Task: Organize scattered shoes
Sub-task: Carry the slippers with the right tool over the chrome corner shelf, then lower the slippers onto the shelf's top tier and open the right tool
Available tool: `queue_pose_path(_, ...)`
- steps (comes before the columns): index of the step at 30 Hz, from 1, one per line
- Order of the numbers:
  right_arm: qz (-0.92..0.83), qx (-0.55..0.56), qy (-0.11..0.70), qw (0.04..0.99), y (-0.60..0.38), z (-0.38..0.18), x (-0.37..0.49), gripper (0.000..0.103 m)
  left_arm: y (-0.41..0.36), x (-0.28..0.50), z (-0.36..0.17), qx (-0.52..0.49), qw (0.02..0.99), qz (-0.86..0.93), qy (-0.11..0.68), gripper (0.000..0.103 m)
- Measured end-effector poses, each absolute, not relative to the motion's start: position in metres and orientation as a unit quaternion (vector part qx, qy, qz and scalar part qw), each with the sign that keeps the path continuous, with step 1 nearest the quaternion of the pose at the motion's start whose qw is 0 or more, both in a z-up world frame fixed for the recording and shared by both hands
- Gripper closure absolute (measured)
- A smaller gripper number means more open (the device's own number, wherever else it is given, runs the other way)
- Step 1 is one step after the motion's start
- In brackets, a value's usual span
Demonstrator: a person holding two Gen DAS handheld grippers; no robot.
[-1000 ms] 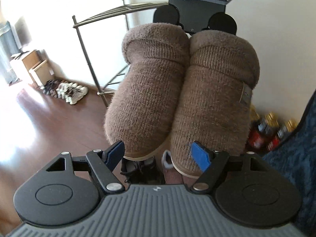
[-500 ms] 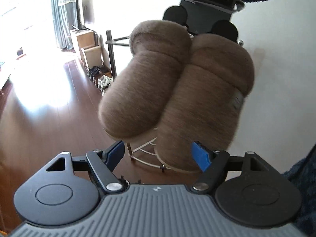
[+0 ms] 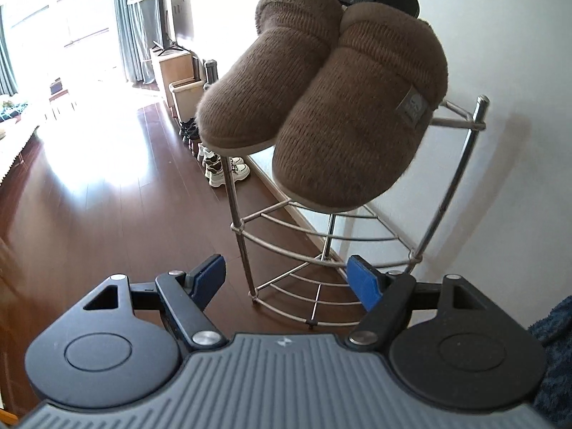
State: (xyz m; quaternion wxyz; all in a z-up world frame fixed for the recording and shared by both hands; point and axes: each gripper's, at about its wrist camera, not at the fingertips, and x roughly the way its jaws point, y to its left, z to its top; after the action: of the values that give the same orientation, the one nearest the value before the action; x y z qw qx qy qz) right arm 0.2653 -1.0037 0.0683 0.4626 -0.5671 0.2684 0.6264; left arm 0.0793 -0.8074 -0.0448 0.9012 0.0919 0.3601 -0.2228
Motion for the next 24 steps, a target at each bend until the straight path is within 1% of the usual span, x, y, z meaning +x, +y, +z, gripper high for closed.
queue_pose_path(10, 0.623, -0.593, 0.275, 0.429, -1.037, 0.073, 0.317, 0.069, -0.806, 0.069, -0.067, 0.081, 0.896, -0.247, 0.361, 0.026)
queue_pose_path(15, 0.621, -0.617, 0.285, 0.391, -1.068, 0.065, 0.327, 0.069, -0.825, 0.085, -0.082, 0.071, 0.888, -0.259, 0.373, 0.026)
queue_pose_path(19, 0.620, -0.622, 0.291, 0.380, -1.078, 0.055, 0.337, 0.064, -0.836, 0.099, -0.086, 0.078, 0.886, -0.270, 0.370, 0.026)
queue_pose_path(22, 0.605, -0.628, 0.285, 0.397, -1.084, 0.048, 0.347, 0.060, -0.846, 0.105, -0.084, 0.102, 0.883, -0.291, 0.354, 0.026)
queue_pose_path(23, 0.603, -0.630, 0.284, 0.399, -1.085, 0.047, 0.347, 0.056, -0.850, 0.107, -0.082, 0.110, 0.883, -0.296, 0.347, 0.026)
queue_pose_path(24, 0.598, -0.636, 0.282, 0.397, -1.087, 0.046, 0.349, 0.055, -0.853, 0.109, -0.080, 0.117, 0.884, -0.301, 0.338, 0.026)
